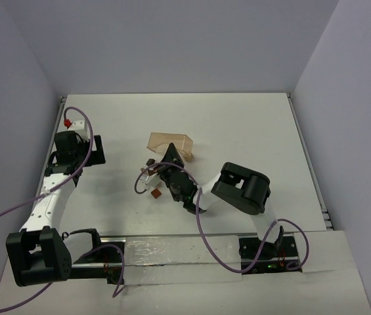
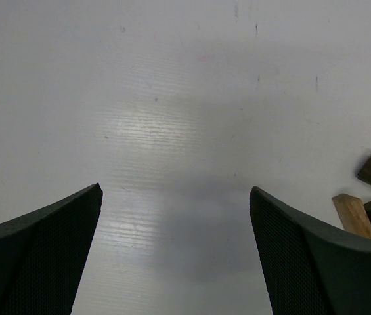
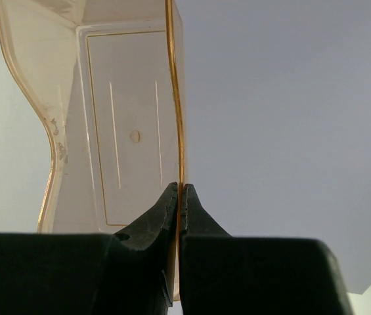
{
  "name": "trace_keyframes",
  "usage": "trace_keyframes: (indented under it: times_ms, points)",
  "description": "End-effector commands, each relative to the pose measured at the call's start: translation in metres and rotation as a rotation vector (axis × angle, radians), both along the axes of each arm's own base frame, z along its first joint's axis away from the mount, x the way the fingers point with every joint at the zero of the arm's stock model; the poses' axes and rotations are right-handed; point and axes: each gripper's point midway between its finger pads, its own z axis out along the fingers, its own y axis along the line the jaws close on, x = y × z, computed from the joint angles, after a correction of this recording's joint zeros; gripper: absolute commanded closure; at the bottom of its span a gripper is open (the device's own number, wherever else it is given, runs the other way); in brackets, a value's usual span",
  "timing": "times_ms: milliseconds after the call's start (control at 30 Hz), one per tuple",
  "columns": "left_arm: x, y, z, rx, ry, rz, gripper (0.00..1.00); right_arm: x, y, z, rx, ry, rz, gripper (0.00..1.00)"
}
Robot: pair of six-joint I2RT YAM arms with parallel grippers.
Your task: Build the wood block tower
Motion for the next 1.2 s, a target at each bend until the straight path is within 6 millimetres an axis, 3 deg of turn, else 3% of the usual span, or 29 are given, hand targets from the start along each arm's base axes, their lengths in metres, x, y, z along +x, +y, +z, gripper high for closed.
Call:
trace_keyframes:
  times_ms: [0,133,233,300,333,400,500,600,667,733,867,933,967,1067,1100,1167]
  points:
    - [0.006,0.005,0.025,0.010,-0.079,0.012,0.01,-0.016,-0.032,0.102,0.255,-0.320,-0.053,1.00]
    - [0.008,0.003,0.022,0.000,-0.061,0.006,0.01,-0.008,-0.046,0.111,0.311,-0.311,-0.105,1.00]
    - [0.009,0.001,0.022,0.000,-0.068,-0.011,0.01,0.008,-0.067,0.121,0.458,-0.220,-0.187,1.00]
    - [0.006,-0.002,0.026,-0.004,-0.090,-0.031,0.01,0.026,-0.090,0.113,0.552,-0.123,-0.291,1.00]
    - [0.005,-0.003,0.029,0.000,-0.107,-0.040,0.01,0.027,-0.102,0.126,0.620,-0.115,-0.314,1.00]
    - [0.005,-0.005,0.033,-0.002,-0.122,-0.056,0.01,0.036,-0.128,0.130,0.728,-0.050,-0.387,1.00]
    - [0.004,-0.009,0.036,-0.010,-0.131,-0.076,0.01,0.047,-0.150,0.125,0.861,0.103,-0.453,1.00]
    - [0.004,-0.014,0.036,-0.025,-0.131,-0.103,0.01,0.059,-0.171,0.114,1.026,0.337,-0.514,1.00]
    - [0.003,-0.019,0.036,-0.040,-0.132,-0.124,0.01,0.063,-0.200,0.103,1.117,0.505,-0.600,1.00]
    - [0.003,-0.022,0.037,-0.052,-0.135,-0.143,0.01,0.069,-0.219,0.094,1.203,0.568,-0.630,1.00]
    - [0.000,-0.031,0.043,-0.045,-0.157,-0.215,0.01,0.067,-0.302,0.059,1.344,0.682,-0.805,1.00]
    - [-0.001,-0.036,0.046,-0.055,-0.172,-0.245,0.01,0.063,-0.325,0.043,1.404,0.749,-0.840,1.00]
    - [-0.001,-0.037,0.047,-0.055,-0.179,-0.250,0.01,0.062,-0.348,0.037,1.449,0.760,-0.875,1.00]
    - [-0.001,-0.043,0.049,-0.069,-0.192,-0.282,0.01,0.055,-0.393,0.017,1.521,0.783,-0.965,1.00]
    - [-0.001,-0.045,0.048,-0.075,-0.194,-0.291,0.01,0.050,-0.417,0.013,1.562,0.771,-1.004,1.00]
    - [-0.001,-0.050,0.049,-0.088,-0.206,-0.322,0.01,0.044,-0.437,-0.006,1.584,0.834,-1.032,1.00]
